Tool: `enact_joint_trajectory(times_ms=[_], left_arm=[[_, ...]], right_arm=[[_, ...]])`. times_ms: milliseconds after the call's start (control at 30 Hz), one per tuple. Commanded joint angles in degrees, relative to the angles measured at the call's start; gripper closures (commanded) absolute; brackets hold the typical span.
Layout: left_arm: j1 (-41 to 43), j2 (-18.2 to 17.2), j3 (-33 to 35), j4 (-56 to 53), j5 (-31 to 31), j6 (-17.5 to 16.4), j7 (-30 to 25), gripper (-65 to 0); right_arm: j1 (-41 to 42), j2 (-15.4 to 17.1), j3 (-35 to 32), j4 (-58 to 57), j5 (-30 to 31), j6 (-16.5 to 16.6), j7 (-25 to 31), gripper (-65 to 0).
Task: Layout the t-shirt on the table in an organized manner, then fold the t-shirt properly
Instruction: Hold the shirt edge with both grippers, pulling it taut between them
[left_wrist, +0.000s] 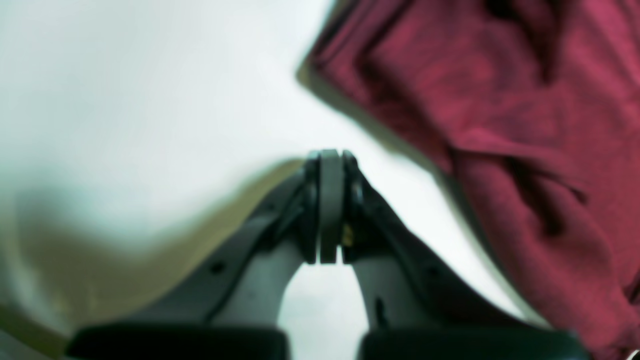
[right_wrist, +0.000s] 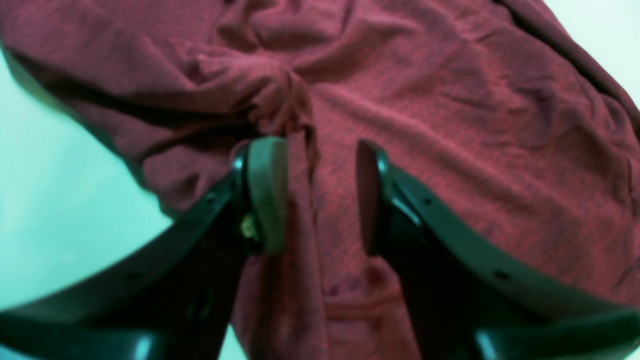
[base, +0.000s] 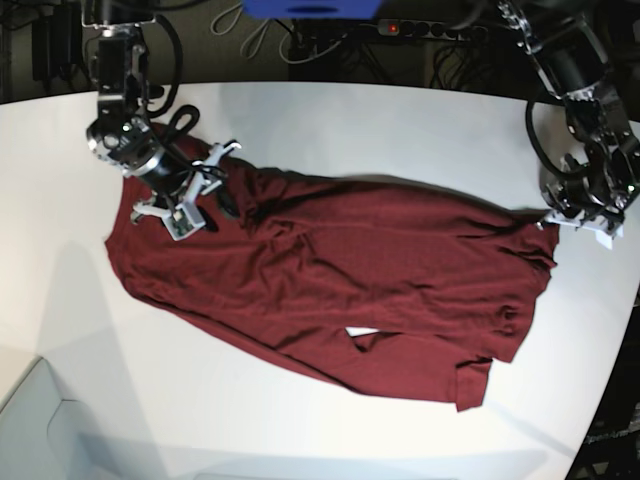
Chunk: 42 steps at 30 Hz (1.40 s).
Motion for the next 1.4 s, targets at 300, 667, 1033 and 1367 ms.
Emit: enact_joint_trajectory(times_ms=[300,667,1033,1367], left_arm=[[-5.08,-1.08,-0.22,-1.11,-0.86,0.03,-0.59,0.0],[-10.71,3.23,-0.13,-2.96,-0.68,0.12,-8.94,0.0],[-12.11,4.11,-0.74,-1.02,-4.02,-0.23,-14.31,0.0],[-0.69,1.47,-0.74,8.29,-10.71,-0.14,-15.01,-19.8]], right_arm=[[0.54,0.18,0.26,0.79,0.97,0.17,1.13,-23.4],[0.54,0.18,0.17,0.87,0.97,0.17,1.04,-23.4],[-0.34,0.18,0.34,0.87,0.97,0.17,0.96,-23.8],[-0.52,0.18,2.63,1.05,0.97,0.17,0.96,-38.2]])
